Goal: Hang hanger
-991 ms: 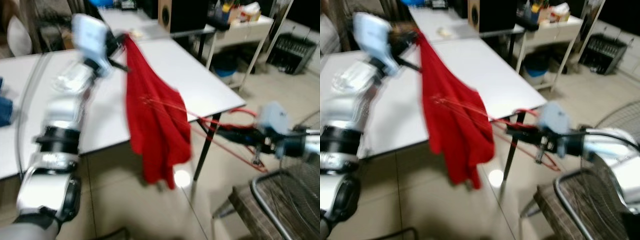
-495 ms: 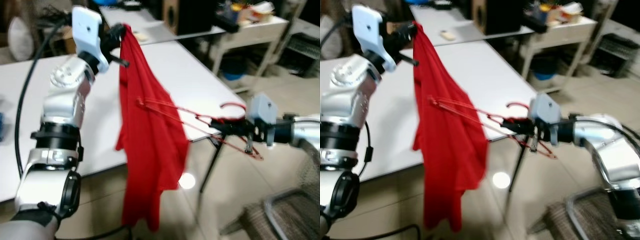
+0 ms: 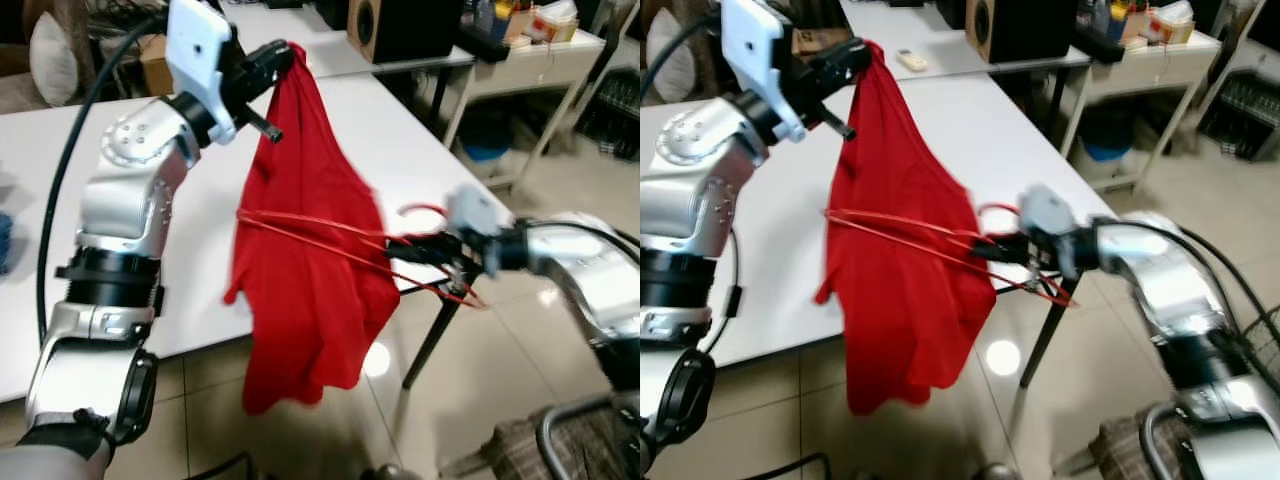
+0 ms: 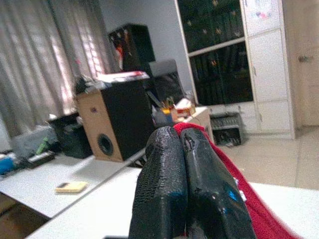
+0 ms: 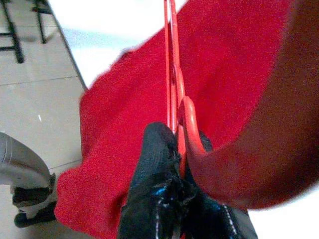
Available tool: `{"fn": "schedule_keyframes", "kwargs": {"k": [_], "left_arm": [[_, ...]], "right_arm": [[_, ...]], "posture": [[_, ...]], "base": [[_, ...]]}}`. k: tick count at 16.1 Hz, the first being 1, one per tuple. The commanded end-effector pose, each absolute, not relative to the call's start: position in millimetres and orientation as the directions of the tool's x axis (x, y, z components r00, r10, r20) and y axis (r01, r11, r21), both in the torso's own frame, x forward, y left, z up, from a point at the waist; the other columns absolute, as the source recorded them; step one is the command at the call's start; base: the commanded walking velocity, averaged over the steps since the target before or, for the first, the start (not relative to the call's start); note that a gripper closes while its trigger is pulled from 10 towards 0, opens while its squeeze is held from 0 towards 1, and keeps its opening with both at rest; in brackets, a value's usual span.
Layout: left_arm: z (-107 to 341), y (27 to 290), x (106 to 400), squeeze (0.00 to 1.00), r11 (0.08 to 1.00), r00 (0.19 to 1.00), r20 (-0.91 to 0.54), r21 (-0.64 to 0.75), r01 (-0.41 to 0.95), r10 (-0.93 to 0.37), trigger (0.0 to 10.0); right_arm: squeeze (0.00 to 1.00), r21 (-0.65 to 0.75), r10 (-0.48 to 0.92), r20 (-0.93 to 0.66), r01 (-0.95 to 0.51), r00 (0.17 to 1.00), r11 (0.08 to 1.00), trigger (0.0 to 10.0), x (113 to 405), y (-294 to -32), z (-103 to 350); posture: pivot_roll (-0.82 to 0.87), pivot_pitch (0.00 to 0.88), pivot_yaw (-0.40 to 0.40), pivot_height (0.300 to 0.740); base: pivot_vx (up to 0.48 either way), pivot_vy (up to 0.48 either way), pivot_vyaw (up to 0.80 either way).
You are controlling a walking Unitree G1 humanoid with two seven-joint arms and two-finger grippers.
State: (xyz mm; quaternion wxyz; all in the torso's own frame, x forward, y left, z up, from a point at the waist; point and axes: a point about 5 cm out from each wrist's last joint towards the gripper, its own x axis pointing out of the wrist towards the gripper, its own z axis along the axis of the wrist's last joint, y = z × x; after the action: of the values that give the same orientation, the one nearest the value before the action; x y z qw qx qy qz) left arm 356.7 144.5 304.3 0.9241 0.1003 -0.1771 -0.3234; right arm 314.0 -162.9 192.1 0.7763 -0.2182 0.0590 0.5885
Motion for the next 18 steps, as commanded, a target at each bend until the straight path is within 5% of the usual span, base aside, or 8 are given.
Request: {"fn": "schedule_keyframes", "kwargs": {"k": [1,3,9,10,11,13,18], "left_arm": [[312,143,353,0.0,0.764,0.711,0.284,0.296,0.573,-0.643,10.0],[318,138,348,0.0,0.74,0.682,0.289,0.299,0.602,-0.672,10.0],[367,137,322,0.0,0.686,0.536,0.48,0.218,0.694,-0.695,10.0],[379,140,318,0.0,0.69,0.51,0.535,0.21,0.692,-0.674,10.0],[397,146,315,0.0,0.71,0.481,0.616,0.189,0.679,-0.624,10.0],[419,160,311,0.0,0.76,0.458,0.727,0.135,0.636,-0.512,10.0],[406,156,312,0.0,0.75,0.465,0.728,0.101,0.653,-0.503,10.0]], "right_arm": [[0.0,-0.271,0.886,-0.365,-0.943,0.286,0.192,10.0,315,-161,189],[0.0,-0.293,0.876,-0.384,-0.939,0.29,0.182,10.0,326,-154,185],[0.0,-0.562,0.715,-0.384,-0.762,0.584,0.321,10.0,390,-134,221],[0.0,-0.63,0.688,-0.262,-0.66,0.677,0.409,10.0,401,-128,250],[0.0,-0.672,0.625,0.048,-0.438,0.779,0.597,10.0,411,-122,309],[0.0,-0.572,0.546,0.379,-0.275,0.748,0.773,10.0,405,-127,375],[0.0,-0.704,0.538,0.302,-0.196,0.787,0.682,10.0,410,-126,330]], "posture": [[-0.09,0.0,-0.016,0.74],[-0.08,0.0,-0.028,0.74],[-0.06,0.0,-0.044,0.74],[-0.06,0.0,-0.048,0.74],[-0.05,0.0,-0.052,0.74],[-0.06,0.0,-0.054,0.74],[-0.07,0.0,-0.043,0.74]], "base": [[0.0,0.0,0.0],[0.0,0.0,0.0],[0.0,0.0,0.0],[0.0,0.0,0.0],[0.0,0.0,0.0],[0.0,0.0,0.0],[0.0,0.0,0.0]]}}
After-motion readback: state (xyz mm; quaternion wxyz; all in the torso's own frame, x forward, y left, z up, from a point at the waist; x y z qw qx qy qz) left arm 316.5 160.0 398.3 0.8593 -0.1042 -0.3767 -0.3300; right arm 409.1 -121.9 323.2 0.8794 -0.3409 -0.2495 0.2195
